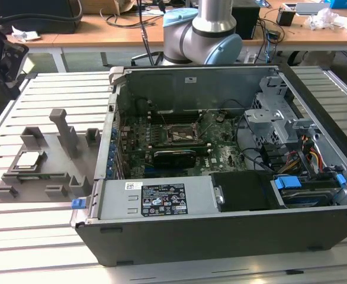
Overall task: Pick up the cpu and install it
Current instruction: 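Reach for the cpu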
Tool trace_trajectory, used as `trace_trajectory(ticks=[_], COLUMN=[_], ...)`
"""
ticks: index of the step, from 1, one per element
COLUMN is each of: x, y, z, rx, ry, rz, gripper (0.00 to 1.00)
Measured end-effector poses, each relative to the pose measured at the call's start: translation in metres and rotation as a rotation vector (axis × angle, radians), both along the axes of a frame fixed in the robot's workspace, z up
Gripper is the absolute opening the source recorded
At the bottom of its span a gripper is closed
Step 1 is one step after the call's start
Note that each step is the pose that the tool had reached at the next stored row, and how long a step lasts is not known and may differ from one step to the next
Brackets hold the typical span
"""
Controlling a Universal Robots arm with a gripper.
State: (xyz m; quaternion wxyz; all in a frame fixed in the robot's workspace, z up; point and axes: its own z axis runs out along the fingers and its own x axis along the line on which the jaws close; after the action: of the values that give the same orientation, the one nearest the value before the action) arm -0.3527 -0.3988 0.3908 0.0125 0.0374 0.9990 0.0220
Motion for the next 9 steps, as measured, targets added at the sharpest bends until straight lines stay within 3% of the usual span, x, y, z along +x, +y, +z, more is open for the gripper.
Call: trace_trajectory(ticks=[9], x=[-0.0084], y=[0.0], z=[-0.0004], rx=[-0.0001], ry=[0.0001], rz=[0.0], gripper=[0.11])
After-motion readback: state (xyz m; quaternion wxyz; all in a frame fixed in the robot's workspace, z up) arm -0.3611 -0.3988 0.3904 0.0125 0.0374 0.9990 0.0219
